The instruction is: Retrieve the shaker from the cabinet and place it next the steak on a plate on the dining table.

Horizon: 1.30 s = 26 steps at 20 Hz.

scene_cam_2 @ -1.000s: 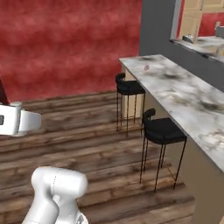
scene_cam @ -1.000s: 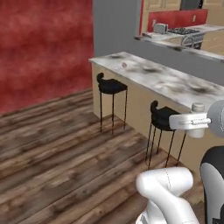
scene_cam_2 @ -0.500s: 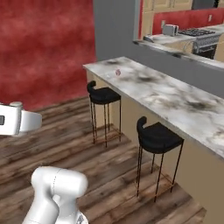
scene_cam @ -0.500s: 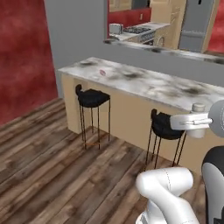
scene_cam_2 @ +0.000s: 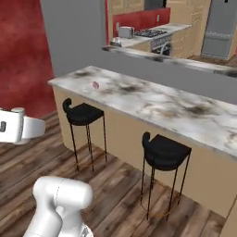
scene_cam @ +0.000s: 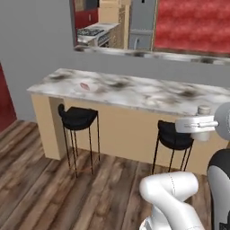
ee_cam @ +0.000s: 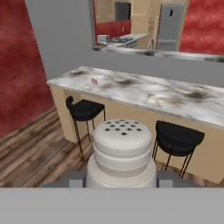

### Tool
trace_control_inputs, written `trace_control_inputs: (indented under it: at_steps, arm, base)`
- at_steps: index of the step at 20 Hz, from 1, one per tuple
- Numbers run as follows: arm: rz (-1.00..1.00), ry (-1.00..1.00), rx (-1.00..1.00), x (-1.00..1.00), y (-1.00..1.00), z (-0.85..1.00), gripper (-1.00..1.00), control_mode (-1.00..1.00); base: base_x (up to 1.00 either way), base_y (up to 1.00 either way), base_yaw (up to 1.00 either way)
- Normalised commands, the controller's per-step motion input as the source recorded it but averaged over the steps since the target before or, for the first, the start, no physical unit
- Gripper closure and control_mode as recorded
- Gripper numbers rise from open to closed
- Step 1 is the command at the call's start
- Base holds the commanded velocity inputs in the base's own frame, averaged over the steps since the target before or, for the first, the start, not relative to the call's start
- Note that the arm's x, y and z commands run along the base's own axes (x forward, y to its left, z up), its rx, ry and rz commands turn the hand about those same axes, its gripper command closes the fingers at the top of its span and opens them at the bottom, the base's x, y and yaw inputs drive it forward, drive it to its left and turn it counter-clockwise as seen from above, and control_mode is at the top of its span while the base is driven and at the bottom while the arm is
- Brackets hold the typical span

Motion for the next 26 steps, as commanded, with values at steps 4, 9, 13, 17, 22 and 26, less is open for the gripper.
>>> trace_control_inputs:
  at_steps: [4,9,13,17,22,26]
  arm:
    - [0.0,0.0,0.0,0.0,0.0,0.0,1.0,1.0]
    - [0.0,0.0,0.0,0.0,0.0,0.0,1.0,1.0]
    - [0.0,0.0,0.0,0.0,0.0,0.0,1.0,1.0]
    - [0.0,0.0,0.0,0.0,0.0,0.0,1.0,1.0]
    - [0.0,0.0,0.0,0.0,0.0,0.0,1.0,1.0]
    - [0.0,0.0,0.0,0.0,0.0,0.0,1.0,1.0]
  base:
    - [0.44,1.0,-0.38]
    - [0.4,1.0,-0.39]
    - [0.55,1.0,-0.33]
    - [0.66,1.0,-0.32]
    - [0.51,0.38,-0.11]
    - [0.86,-0.01,0.0]
